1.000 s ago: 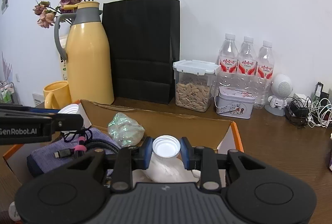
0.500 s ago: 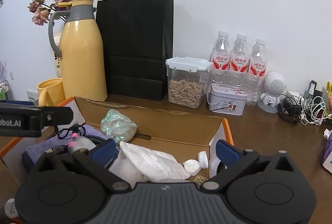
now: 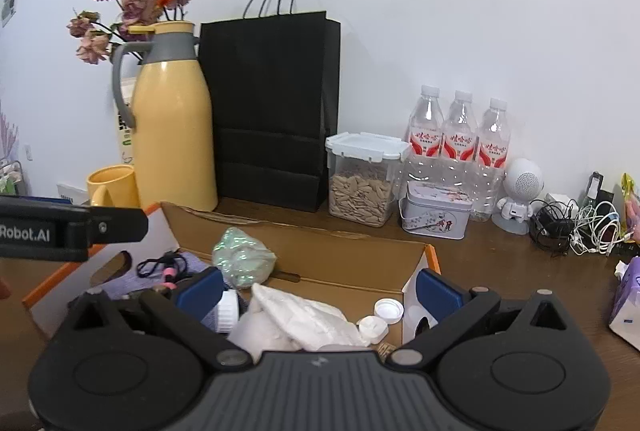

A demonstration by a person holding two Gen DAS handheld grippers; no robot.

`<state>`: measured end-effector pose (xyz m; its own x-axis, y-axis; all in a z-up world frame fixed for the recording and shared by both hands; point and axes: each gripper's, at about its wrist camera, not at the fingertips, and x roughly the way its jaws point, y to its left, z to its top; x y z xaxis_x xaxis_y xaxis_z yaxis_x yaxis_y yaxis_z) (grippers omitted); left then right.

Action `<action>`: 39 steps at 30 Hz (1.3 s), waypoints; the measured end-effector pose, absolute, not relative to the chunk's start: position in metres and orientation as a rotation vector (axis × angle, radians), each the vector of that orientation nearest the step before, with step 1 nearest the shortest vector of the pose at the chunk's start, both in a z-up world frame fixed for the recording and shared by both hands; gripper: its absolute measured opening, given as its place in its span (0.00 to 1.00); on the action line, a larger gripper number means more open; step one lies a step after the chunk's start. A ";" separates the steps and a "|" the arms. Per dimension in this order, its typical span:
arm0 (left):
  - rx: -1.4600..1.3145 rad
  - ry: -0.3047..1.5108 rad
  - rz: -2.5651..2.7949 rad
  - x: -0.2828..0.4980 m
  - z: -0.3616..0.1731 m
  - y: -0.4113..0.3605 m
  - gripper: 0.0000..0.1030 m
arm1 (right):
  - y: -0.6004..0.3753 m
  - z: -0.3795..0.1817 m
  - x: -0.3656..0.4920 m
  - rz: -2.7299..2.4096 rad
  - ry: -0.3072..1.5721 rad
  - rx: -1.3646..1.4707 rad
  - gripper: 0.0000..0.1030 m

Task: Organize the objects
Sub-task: 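Withdraw both tools from the box toward the remaining table items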

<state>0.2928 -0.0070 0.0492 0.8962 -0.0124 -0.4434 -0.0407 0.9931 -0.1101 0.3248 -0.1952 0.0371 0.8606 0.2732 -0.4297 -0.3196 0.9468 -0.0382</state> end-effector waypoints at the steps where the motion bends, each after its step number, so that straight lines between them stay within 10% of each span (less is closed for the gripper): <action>1: -0.115 0.465 0.018 0.289 0.050 -0.005 1.00 | -0.195 0.038 0.321 0.314 0.433 -0.109 1.00; 23: -0.095 0.596 0.132 0.201 0.011 0.055 1.00 | -0.206 -0.001 0.234 0.330 0.535 -0.148 0.98; 39: -0.128 0.667 0.117 0.187 -0.019 0.062 1.00 | -0.194 -0.029 0.233 0.403 0.612 -0.129 0.40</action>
